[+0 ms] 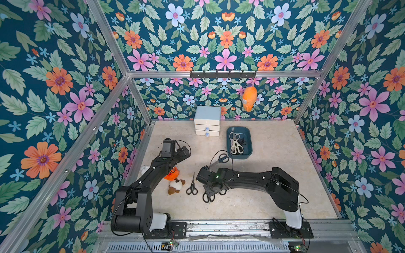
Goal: Put the scissors into the storage box
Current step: Place the scissors in the storage box, then pick up the scissors from the center of the board.
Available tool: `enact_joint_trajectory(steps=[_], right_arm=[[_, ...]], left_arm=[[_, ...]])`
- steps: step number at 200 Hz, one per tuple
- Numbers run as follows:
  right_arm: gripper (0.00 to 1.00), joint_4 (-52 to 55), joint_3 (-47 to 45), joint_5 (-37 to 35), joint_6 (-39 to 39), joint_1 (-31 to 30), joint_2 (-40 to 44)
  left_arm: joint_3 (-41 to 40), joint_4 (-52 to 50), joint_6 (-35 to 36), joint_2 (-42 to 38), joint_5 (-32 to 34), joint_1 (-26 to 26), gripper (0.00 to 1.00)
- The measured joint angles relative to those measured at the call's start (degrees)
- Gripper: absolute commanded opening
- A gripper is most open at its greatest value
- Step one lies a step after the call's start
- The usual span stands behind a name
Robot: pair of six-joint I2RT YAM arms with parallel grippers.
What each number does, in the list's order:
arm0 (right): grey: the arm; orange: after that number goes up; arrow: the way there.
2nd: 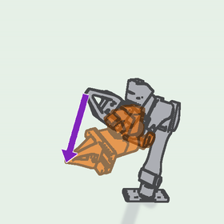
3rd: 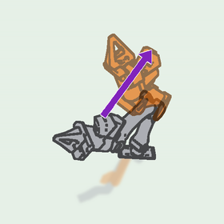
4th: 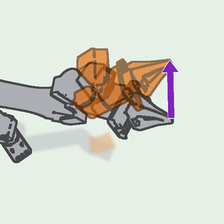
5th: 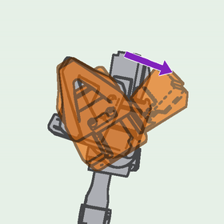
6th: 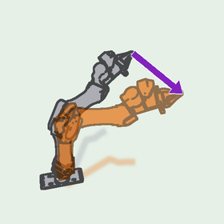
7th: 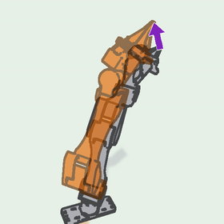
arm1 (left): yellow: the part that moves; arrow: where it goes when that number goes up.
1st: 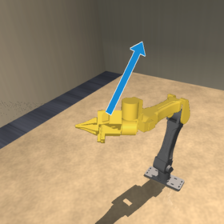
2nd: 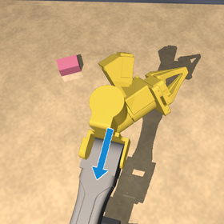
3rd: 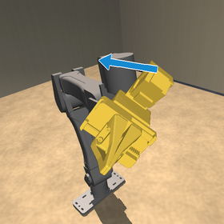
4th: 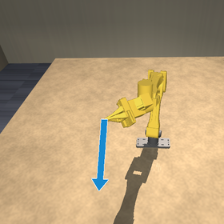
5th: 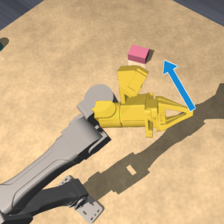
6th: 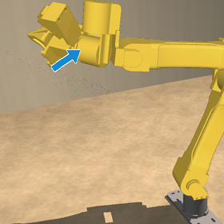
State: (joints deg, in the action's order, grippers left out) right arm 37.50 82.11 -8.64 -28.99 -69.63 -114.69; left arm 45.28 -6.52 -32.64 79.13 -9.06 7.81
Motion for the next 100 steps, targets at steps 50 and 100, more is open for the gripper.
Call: enact_joint_trajectory(steps=[50, 100], right_arm=[[0.36, -0.26, -1.38, 0.2, 0.0, -0.76, 0.0], [0.33, 0.07, -1.53, 0.02, -0.5, -1.22, -0.37]], left_arm=[[-2.54, -0.39, -0.24, -2.34, -0.24, 0.02, 0.99], [-3.76, -1.03, -0.42, -3.85, -1.33, 0.02, 0.99]])
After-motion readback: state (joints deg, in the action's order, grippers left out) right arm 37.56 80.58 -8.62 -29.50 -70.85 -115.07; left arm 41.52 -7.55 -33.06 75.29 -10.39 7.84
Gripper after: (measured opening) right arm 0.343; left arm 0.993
